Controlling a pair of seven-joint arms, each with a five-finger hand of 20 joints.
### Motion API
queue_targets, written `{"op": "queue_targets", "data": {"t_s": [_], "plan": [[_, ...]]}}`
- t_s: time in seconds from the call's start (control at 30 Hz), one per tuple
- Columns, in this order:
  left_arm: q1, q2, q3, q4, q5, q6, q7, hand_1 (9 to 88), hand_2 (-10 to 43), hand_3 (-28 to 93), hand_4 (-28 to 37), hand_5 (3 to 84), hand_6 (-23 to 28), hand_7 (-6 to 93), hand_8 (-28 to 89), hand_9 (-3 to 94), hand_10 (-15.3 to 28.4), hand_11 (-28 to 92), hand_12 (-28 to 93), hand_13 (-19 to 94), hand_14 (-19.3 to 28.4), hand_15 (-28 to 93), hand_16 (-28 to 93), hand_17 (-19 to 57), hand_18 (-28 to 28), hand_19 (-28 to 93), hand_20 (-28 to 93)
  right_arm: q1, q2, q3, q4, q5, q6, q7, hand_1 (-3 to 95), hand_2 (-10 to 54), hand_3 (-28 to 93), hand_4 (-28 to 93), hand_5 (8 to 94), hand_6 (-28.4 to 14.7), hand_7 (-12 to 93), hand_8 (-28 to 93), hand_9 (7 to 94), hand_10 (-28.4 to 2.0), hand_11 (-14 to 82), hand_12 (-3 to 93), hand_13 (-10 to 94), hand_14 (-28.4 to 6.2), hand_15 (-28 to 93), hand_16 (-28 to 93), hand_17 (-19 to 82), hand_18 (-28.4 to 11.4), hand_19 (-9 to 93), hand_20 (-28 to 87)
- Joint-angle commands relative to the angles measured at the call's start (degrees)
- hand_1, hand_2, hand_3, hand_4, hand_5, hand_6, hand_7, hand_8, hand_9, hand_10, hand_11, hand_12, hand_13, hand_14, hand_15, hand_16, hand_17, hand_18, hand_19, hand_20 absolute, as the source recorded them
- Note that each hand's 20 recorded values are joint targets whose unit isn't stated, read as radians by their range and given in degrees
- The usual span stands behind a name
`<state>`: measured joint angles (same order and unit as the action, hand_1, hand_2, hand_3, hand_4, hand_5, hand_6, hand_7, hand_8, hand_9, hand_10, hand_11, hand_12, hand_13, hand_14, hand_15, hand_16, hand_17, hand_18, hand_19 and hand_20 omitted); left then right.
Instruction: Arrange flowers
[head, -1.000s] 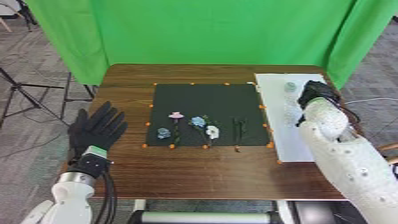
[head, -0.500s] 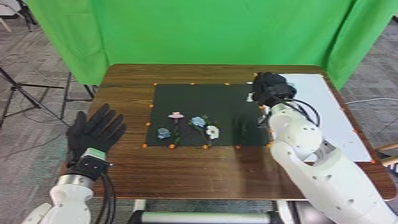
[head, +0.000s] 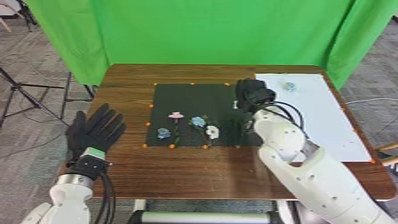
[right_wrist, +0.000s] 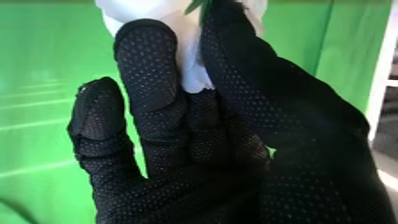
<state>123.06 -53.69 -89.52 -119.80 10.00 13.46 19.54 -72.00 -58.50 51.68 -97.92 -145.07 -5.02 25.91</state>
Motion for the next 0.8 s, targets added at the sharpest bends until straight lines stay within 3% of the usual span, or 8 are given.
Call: {"op": "queue_targets", "data": {"t_s": [0.03, 0.27, 0.33, 0.4, 0.6, 0.67, 0.7, 0.8], "plan": [[0.59, -0.7, -1.21, 0.36, -1.0, -1.18, -2.04, 26.1, 14.8, 71, -28.3, 37.7, 6.3, 17.5, -11, 31.9, 13.2, 21, 9, 23, 14.3, 37, -9, -5.6, 14.1, 37, 10, -0.76, 0.15, -1.56, 2.11, -3.55, -0.34, -0.08, 61.5, -9.5, 74, -28, 76.5, -0.8, 29, 3, 85.0, -9.1, 11.5, 43.6, 71, -5.6, 47, 42, 37, -21.8, 84, 38], [0.31, -0.78, -1.17, 0.42, -0.86, -1.17, -1.79, 26.0, 14.8, 71, -28.3, 37.7, 6.3, 17.4, -11, 32.0, 13.3, 21, 10, 22, 14.4, 37, -9, -5.5, 14.0, 37, 9, -0.45, -0.42, -1.81, 3.73, -4.64, 1.9, 0.11, 61.4, -9.5, 74, -28, 76.4, -0.6, 30, 3, 84.8, -8.9, 11.6, 43.5, 71, -5.6, 47, 42, 37, -21.8, 84, 38], [0.09, -1.34, -1.07, 0.57, -0.72, -0.71, -2.45, 26.1, 14.8, 71, -28.3, 37.7, 6.3, 17.4, -11, 32.0, 13.2, 21, 10, 23, 14.4, 37, -9, -5.5, 14.0, 37, 9, -0.78, -0.85, -1.43, 3.73, -4.41, 0.15, 0.04, 61.4, -9.5, 74, -28, 76.3, -0.6, 30, 3, 84.8, -8.9, 11.5, 43.5, 71, -5.6, 47, 42, 37, -21.8, 84, 38], [0.46, -1.46, -0.93, 0.46, -1.1, -0.93, -2.07, 26.0, 14.8, 71, -28.3, 37.7, 6.3, 17.5, -11, 32.0, 13.2, 21, 10, 23, 14.4, 37, -9, -5.5, 14.0, 36, 9, -1.02, -1.14, -1.35, 3.81, -4.4, -0.92, -0.18, 61.3, -9.5, 74, -28, 76.2, -0.7, 30, 3, 84.5, -8.8, 11.2, 43.0, 71, -5.5, 47, 42, 37, -21.8, 84, 38], [0.81, -0.89, -1.32, 0.32, -1.41, -0.71, -0.9, 26.0, 14.8, 71, -28.3, 37.7, 6.3, 17.4, -11, 32.1, 13.2, 21, 10, 22, 14.4, 37, -9, -5.5, 13.9, 36, 9, -1.48, -1.06, -0.15, 2.29, -1.84, -5.07, 0.66, 58.9, -9.5, 73, -28, 72.1, -1.5, 27, 1, 80.3, -9.3, 7.9, 38.0, 69, -5.6, 47, 41, 36, -22.5, 85, 39], [0.87, -0.66, -1.32, 0.1, -1.37, 0.17, -0.93, 25.9, 14.8, 71, -28.3, 37.8, 6.2, 17.4, -11, 32.1, 13.2, 21, 10, 22, 14.4, 37, -9, -5.5, 13.9, 36, 9, -1.5, -1.09, 0.34, 1.73, -1.0, -6.6, 0.9, 57.9, -9.5, 73, -28, 70.6, -1.9, 26, 0, 78.8, -9.3, 7.2, 36.3, 68, -5.8, 48, 41, 35, -22.7, 85, 39], [0.84, -0.61, -1.2, -0.14, -1.49, 1.12, -1.03, 26.0, 14.7, 71, -28.3, 37.9, 5.7, 17.6, -11, 32.1, 13.2, 21, 10, 22, 14.4, 37, -9, -5.5, 13.9, 36, 9, -1.54, -1.16, 0.77, 1.32, -0.91, -8.18, 0.81, 57.4, -9.5, 73, -28, 69.8, -1.9, 26, 0, 77.3, -9.5, 8.7, 34.7, 68, -6.0, 48, 41, 35, -22.8, 85, 39], [1.13, -0.78, -1.1, -0.21, -2.1, 1.0, -0.82, 26.3, 14.7, 71, -28.3, 38.8, 4.7, 18.4, -11, 32.5, 13.1, 21, 10, 22, 14.3, 37, -9, -5.9, 13.7, 36, 9, -1.85, -1.22, 1.33, 0.45, 0.0, -9.55, 0.64, 54.0, -9.5, 75, -28, 64.5, -1.5, 22, -13, 69.8, -12.5, 18.8, 23.7, 65, -6.7, 51, 38, 34, -23.1, 85, 39]]}}
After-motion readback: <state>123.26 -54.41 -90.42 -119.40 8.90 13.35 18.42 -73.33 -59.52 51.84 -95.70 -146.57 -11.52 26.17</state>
